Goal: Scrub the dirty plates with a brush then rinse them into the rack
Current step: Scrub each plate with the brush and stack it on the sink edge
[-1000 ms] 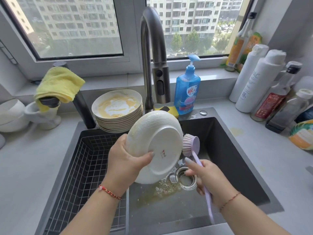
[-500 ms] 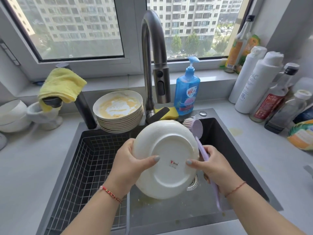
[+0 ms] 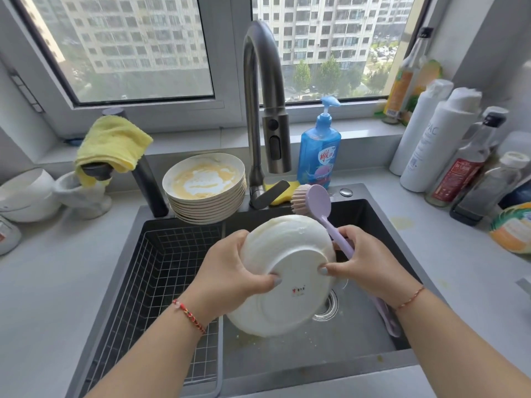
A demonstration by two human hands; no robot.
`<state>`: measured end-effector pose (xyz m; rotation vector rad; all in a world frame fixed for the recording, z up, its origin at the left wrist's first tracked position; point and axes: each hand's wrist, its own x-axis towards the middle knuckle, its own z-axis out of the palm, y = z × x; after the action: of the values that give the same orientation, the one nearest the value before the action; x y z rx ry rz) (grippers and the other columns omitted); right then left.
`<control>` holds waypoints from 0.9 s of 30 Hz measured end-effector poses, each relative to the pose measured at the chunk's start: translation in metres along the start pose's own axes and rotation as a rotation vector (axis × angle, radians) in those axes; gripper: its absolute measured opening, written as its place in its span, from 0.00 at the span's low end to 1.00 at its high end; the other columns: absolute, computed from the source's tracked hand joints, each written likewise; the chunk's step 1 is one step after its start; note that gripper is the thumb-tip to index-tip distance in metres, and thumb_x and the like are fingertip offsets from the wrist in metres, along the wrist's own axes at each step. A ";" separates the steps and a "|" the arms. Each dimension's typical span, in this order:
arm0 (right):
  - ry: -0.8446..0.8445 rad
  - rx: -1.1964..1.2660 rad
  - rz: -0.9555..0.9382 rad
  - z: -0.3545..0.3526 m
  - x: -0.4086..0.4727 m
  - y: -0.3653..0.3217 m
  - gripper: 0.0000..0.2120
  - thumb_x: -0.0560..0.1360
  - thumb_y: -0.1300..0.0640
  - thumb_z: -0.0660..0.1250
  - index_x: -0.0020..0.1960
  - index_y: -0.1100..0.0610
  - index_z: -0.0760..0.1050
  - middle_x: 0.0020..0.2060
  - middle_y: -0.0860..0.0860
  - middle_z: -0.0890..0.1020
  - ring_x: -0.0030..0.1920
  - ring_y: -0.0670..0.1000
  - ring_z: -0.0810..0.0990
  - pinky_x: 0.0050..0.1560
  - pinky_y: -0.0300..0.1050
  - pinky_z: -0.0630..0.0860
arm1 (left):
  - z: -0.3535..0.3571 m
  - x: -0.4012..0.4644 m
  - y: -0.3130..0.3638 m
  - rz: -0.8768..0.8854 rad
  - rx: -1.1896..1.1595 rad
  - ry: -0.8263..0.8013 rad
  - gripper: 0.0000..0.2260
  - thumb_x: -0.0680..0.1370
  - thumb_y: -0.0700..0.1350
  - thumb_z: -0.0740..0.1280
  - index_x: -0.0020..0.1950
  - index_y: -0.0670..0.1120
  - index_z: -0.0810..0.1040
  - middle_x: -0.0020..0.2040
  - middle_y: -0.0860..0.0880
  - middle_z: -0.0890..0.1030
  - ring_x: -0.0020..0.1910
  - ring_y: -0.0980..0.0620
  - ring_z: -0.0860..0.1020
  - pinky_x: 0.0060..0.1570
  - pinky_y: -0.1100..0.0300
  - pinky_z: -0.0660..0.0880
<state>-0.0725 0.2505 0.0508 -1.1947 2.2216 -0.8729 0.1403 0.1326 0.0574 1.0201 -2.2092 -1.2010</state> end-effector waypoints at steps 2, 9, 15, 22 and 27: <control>0.083 0.052 0.015 0.004 -0.002 0.004 0.13 0.70 0.51 0.74 0.53 0.49 0.76 0.39 0.45 0.82 0.35 0.42 0.78 0.38 0.43 0.76 | 0.000 -0.001 -0.001 -0.003 0.040 0.056 0.18 0.62 0.45 0.82 0.44 0.49 0.77 0.40 0.53 0.80 0.39 0.57 0.79 0.37 0.68 0.75; 0.026 0.076 0.120 0.020 -0.021 0.006 0.12 0.81 0.53 0.58 0.54 0.51 0.80 0.26 0.50 0.79 0.21 0.42 0.69 0.30 0.40 0.67 | 0.000 -0.002 -0.008 -0.017 0.146 0.145 0.18 0.63 0.46 0.82 0.42 0.50 0.73 0.39 0.54 0.78 0.39 0.59 0.77 0.33 0.72 0.70; -0.055 0.016 -0.170 0.020 -0.052 -0.050 0.18 0.80 0.53 0.58 0.64 0.34 0.71 0.27 0.46 0.72 0.25 0.44 0.65 0.31 0.41 0.63 | 0.011 0.001 -0.010 -0.073 0.163 0.157 0.16 0.64 0.45 0.80 0.42 0.50 0.74 0.38 0.54 0.80 0.38 0.57 0.78 0.31 0.72 0.70; -0.019 -0.033 -0.055 0.010 -0.040 -0.043 0.13 0.80 0.53 0.58 0.61 0.50 0.76 0.24 0.45 0.72 0.24 0.45 0.65 0.30 0.43 0.63 | 0.007 -0.005 -0.010 -0.024 0.163 0.178 0.18 0.63 0.45 0.81 0.39 0.50 0.72 0.36 0.54 0.77 0.35 0.59 0.75 0.33 0.71 0.71; -0.027 0.105 0.227 0.011 -0.019 -0.011 0.22 0.80 0.49 0.59 0.50 0.71 0.72 0.24 0.50 0.61 0.21 0.46 0.57 0.25 0.40 0.58 | -0.002 -0.006 -0.008 -0.005 0.093 0.223 0.18 0.63 0.45 0.82 0.44 0.49 0.76 0.40 0.53 0.79 0.41 0.57 0.78 0.35 0.73 0.73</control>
<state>-0.0493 0.2591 0.0528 -0.8806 2.2078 -0.8632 0.1486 0.1335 0.0516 1.1378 -2.1041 -0.9431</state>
